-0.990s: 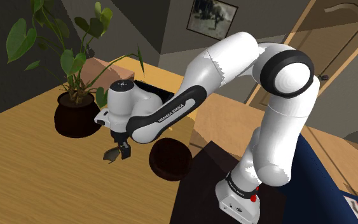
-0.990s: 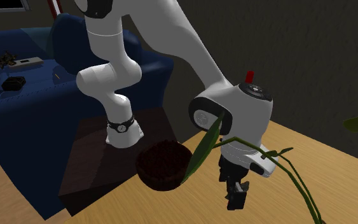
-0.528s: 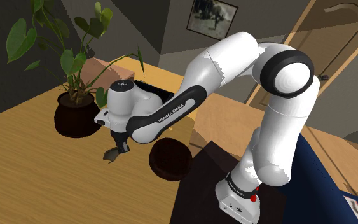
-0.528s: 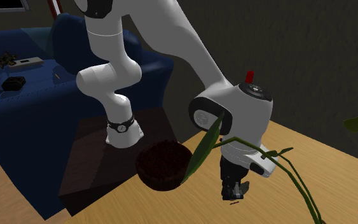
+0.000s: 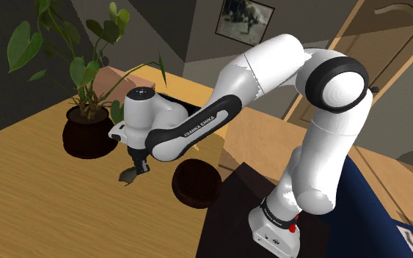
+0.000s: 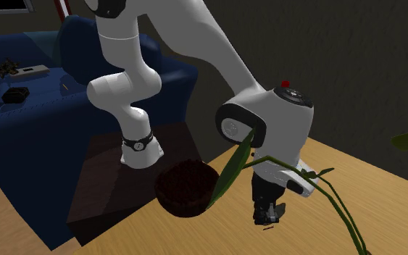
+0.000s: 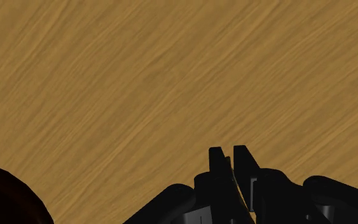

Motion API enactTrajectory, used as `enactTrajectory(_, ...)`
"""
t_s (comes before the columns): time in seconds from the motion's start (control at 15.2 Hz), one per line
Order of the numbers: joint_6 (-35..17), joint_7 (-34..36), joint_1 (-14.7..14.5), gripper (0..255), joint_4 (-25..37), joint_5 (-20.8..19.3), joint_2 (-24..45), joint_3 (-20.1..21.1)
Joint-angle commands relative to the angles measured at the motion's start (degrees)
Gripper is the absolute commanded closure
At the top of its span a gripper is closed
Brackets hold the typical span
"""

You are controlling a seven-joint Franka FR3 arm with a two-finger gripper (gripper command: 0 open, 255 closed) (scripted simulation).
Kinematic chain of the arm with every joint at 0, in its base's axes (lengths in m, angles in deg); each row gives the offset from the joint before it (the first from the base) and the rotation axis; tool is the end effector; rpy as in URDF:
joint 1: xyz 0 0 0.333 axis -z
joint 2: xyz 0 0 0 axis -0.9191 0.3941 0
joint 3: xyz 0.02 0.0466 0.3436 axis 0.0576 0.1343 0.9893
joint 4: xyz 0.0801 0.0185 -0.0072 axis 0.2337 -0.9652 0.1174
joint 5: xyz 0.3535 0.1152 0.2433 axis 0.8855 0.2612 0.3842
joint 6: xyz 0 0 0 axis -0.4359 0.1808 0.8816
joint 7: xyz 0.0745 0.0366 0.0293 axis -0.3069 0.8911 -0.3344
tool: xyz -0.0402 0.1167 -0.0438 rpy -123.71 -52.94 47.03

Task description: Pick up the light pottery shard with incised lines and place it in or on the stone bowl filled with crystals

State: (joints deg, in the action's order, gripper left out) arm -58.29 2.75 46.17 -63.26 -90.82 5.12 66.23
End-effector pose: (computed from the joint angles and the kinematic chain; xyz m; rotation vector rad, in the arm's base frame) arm 0.5011 0.3265 0.2481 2.4259 1.8799 0.0036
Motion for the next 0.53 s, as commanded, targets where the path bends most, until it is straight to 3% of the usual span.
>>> enactTrajectory(0.0,1.4,-0.5,0.1,255,0.2,0.6,-1.2,0.2)
enactTrajectory(0.46,6.2,-2.0,0.4,255,1.6,2.4,-4.9,0.7)
